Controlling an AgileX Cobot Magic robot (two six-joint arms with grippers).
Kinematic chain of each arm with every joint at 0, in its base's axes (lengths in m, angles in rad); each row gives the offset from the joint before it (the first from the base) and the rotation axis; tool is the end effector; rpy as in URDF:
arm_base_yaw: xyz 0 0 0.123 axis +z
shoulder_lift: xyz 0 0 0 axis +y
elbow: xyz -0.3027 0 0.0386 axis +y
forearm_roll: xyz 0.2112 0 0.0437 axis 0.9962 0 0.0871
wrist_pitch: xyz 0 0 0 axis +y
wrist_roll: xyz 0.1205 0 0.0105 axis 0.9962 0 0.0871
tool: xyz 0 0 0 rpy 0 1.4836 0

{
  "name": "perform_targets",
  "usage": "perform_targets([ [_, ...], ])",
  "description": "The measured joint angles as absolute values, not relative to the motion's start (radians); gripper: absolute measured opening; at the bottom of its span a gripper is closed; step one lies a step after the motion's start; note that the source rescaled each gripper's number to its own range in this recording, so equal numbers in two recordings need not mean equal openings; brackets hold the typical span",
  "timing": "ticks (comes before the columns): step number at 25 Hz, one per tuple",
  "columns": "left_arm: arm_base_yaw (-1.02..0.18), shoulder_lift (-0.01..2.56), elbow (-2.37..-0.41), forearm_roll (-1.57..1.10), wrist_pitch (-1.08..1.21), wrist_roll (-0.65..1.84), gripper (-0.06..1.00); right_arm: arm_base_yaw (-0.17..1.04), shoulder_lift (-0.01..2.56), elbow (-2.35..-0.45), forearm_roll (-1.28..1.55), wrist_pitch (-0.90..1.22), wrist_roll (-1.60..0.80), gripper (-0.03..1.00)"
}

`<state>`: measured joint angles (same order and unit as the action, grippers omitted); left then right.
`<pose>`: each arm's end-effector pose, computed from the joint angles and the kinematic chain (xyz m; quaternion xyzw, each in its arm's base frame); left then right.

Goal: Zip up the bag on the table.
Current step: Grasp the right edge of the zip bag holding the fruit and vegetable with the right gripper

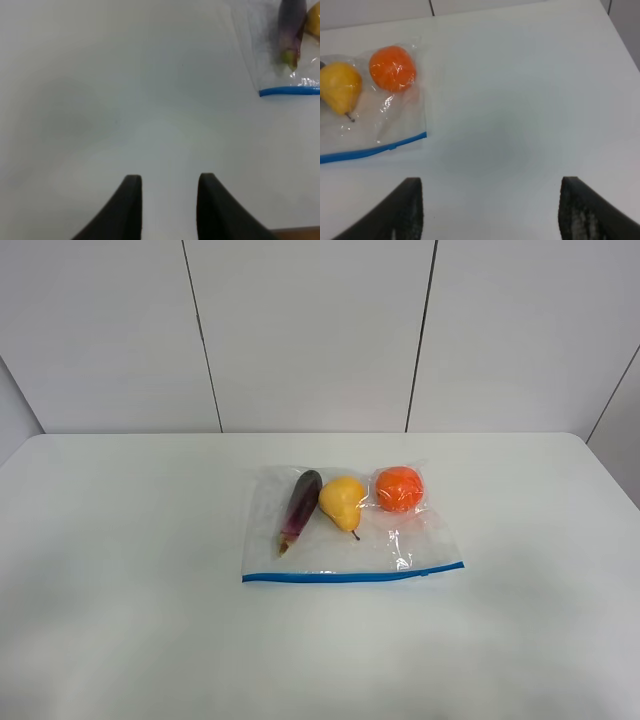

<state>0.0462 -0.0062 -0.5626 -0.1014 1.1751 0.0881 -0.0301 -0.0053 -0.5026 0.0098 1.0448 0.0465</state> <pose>-0.0433 -0.0133 0.2507 0.0247 0.8635 -0.0165 0.5035 -0.0307 0.0019 0.2483 0.0323 0.8463 0.0093 0.5316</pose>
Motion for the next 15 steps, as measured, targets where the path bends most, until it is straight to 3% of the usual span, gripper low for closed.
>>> perform_targets([
  [15,0.046,-0.006,-0.563,-0.101,1.175,0.088,0.63,-0.03,-0.005,-0.503,0.008,1.045,0.047,0.77],
])
